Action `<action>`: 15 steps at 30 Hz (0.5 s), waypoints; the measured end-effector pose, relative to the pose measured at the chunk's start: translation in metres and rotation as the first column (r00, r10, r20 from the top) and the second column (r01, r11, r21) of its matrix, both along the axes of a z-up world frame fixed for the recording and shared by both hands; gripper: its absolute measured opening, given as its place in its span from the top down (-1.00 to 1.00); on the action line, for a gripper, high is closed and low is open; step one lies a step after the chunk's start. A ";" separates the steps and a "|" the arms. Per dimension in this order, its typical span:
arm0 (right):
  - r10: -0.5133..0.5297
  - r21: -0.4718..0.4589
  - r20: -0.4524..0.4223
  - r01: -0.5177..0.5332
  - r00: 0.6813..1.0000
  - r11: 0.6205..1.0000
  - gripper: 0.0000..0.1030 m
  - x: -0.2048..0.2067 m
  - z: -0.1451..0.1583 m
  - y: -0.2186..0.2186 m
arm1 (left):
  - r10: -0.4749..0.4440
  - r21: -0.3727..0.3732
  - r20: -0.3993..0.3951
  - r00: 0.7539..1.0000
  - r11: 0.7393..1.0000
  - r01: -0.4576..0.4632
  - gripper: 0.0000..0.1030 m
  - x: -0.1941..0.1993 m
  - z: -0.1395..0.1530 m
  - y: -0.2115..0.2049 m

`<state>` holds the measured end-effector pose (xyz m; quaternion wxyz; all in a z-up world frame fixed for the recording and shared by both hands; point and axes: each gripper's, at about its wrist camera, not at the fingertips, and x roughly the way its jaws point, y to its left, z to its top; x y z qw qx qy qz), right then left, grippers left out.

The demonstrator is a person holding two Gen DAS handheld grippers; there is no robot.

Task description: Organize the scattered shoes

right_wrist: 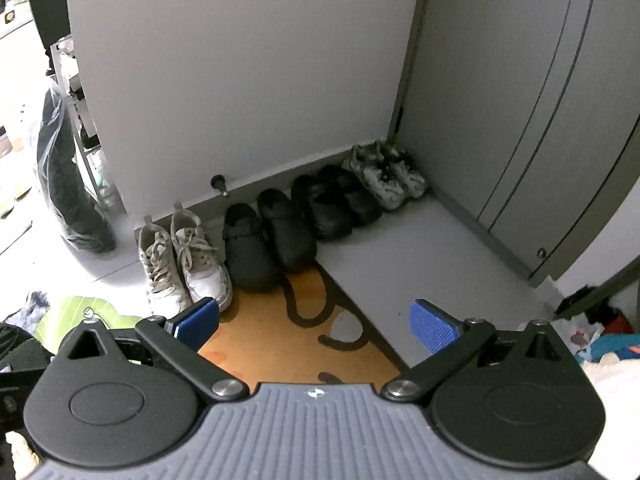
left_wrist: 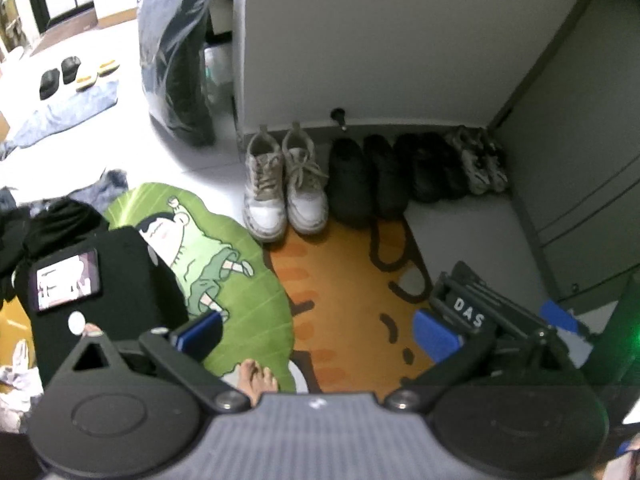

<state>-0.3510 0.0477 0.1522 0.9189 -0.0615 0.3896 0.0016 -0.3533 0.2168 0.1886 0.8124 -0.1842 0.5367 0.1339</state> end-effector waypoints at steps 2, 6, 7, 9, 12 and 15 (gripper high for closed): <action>-0.008 0.014 -0.010 0.009 1.000 1.000 -1.00 0.002 0.000 -0.003 | -0.007 0.016 -0.001 1.000 1.000 0.007 -0.99 0.001 0.000 -0.001; -0.013 0.025 -0.016 0.013 1.000 1.000 -1.00 0.004 -0.001 -0.006 | -0.001 0.025 -0.024 1.000 1.000 0.002 -0.99 0.002 -0.006 0.000; -0.016 0.028 -0.017 0.016 1.000 0.999 -1.00 0.004 -0.001 -0.007 | 0.003 0.027 -0.030 1.000 1.000 -0.002 -0.99 0.003 -0.008 0.000; -0.022 0.035 -0.016 0.022 1.000 0.999 -1.00 0.004 0.000 -0.009 | 0.003 0.027 -0.037 0.999 1.000 -0.002 -0.99 0.004 -0.010 0.001; -0.023 0.047 -0.014 0.024 1.000 0.999 -1.00 0.004 0.001 -0.012 | 0.002 0.021 -0.035 0.999 1.000 -0.001 -0.99 0.005 -0.010 0.000; -0.023 0.047 -0.012 0.024 1.000 0.999 -1.00 0.004 0.001 -0.013 | -0.010 0.002 -0.039 0.999 1.000 0.010 -0.99 0.005 -0.011 -0.002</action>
